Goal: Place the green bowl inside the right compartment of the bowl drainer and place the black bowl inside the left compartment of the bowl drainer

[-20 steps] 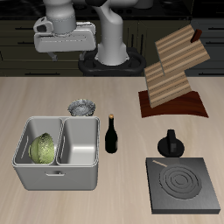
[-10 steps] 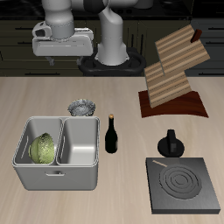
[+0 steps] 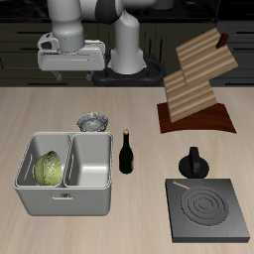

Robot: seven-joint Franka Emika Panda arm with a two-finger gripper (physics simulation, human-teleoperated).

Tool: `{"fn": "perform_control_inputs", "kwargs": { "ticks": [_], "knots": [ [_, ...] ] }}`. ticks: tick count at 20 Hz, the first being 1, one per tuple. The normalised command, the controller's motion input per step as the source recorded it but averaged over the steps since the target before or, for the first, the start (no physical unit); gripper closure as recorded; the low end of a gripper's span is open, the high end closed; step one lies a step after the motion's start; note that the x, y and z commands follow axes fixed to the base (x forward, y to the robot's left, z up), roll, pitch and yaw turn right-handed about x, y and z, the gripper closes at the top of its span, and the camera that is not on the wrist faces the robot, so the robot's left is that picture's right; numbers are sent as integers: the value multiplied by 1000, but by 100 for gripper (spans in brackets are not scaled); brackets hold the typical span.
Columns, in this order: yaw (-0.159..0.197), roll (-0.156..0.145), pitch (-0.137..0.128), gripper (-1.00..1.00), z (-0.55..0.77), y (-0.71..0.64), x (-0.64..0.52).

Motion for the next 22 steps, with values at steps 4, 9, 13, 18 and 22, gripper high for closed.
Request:
{"fn": "perform_control_inputs", "kwargs": {
  "ticks": [4, 9, 13, 18, 22],
  "knots": [
    [-26, -3, 18, -100, -251, -108, 27],
    [-17, -11, 10, -100, -298, -30, 38],
    [-7, 14, 19, -100, -283, 88, -22],
    [-8, 8, 1, -100, -269, 18, -149],
    [-2, -18, 24, -100, -265, -57, -29]
  ]
}}
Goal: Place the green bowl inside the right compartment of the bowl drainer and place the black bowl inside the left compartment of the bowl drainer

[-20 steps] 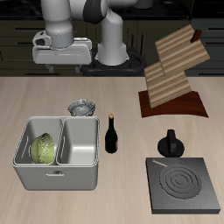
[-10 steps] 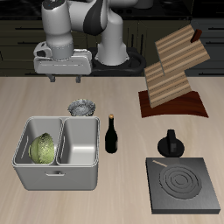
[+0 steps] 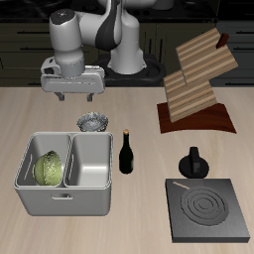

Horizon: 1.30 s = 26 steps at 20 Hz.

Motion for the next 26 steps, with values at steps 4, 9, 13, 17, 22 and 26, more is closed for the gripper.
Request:
{"fn": "perform_control_inputs", "kwargs": {
  "ticks": [4, 9, 13, 17, 22, 26],
  "knots": [
    [-10, -28, 21, -100, -260, -62, 29],
    [-35, 2, -19, -100, -267, -104, 46],
    [-22, -28, 18, -100, -285, -82, 123],
    [-18, -7, 43, -100, -320, 16, 81],
    [-14, 10, 38, -100, -182, 63, 5],
    [-10, 31, 27, -100, -119, 116, -24]
  ]
}}
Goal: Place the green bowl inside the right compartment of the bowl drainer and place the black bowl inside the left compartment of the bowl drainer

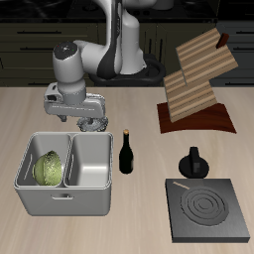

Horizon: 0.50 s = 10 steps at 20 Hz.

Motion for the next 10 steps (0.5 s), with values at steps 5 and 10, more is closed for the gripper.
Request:
{"fn": "perform_control_inputs", "kwargs": {
  "ticks": [5, 10],
  "knots": [
    [-8, 56, 39, 100, -182, 163, -95],
    [-7, 22, -3, 100, 26, 31, -76]
  ]
}}
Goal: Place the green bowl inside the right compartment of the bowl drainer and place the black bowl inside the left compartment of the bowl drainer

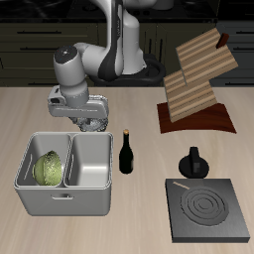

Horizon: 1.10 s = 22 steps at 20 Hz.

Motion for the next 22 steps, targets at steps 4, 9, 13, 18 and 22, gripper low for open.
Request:
{"fn": "perform_control_inputs", "kwargs": {
  "ticks": [4, 9, 13, 18, 22],
  "knots": [
    [-18, 7, -17, 100, 131, -63, -78],
    [7, 3, -23, 100, 97, -25, -59],
    [7, -4, -15, 100, 79, -72, -11],
    [16, -13, -25, 100, 133, -18, -53],
    [13, 4, -49, 100, 378, 22, -55]
  ]
}}
